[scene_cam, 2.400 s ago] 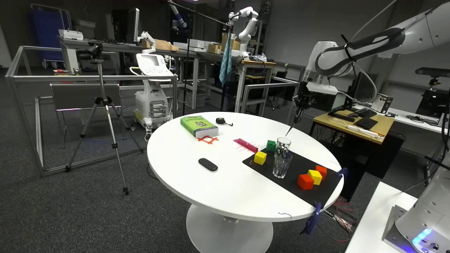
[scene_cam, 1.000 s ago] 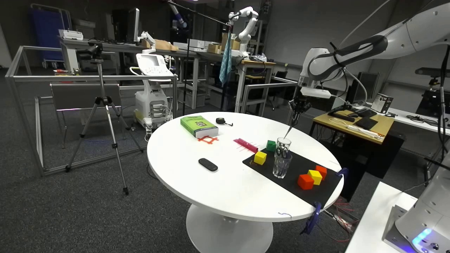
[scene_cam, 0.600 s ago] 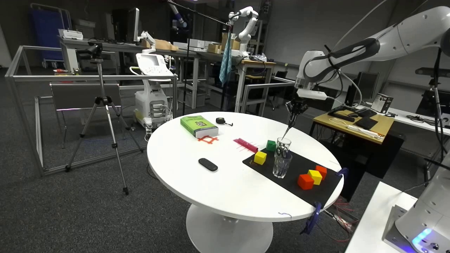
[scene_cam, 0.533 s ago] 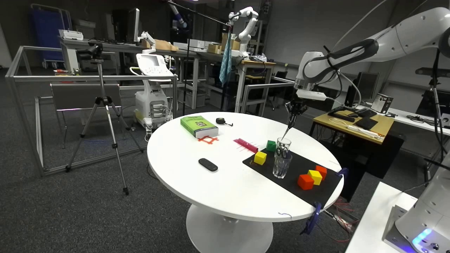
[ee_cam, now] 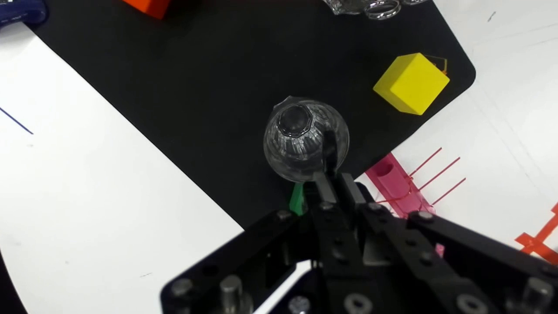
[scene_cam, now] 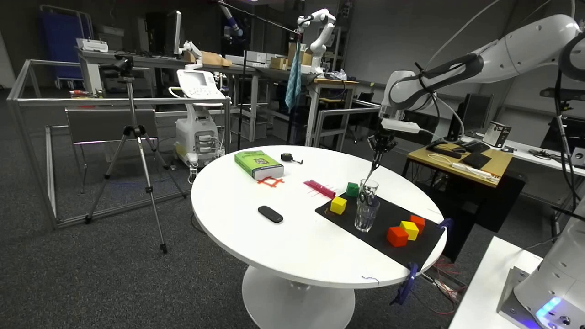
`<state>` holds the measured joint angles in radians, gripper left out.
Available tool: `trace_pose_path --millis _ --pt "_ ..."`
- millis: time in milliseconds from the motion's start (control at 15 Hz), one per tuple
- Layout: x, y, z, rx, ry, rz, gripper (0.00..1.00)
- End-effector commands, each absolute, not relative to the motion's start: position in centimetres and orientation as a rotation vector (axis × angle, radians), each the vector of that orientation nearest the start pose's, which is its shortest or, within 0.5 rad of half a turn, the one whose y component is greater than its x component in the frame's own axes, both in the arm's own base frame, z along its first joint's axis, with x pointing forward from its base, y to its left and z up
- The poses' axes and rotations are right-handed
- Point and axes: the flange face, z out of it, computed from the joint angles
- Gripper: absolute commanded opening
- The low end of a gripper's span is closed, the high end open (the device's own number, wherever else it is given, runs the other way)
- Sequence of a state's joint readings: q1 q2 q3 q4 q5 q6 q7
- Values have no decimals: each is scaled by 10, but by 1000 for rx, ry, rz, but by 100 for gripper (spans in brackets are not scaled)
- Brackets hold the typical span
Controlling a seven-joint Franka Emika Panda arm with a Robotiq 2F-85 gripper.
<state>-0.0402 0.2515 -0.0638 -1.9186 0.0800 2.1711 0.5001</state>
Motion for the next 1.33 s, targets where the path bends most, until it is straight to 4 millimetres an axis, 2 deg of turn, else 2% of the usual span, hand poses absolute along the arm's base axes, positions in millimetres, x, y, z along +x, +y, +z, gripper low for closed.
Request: trace_pose_path --millis 0,1267 --pt "617 -59 364 -2915 984 72 2" --pt "631 -57 321 -2958 987 185 2"
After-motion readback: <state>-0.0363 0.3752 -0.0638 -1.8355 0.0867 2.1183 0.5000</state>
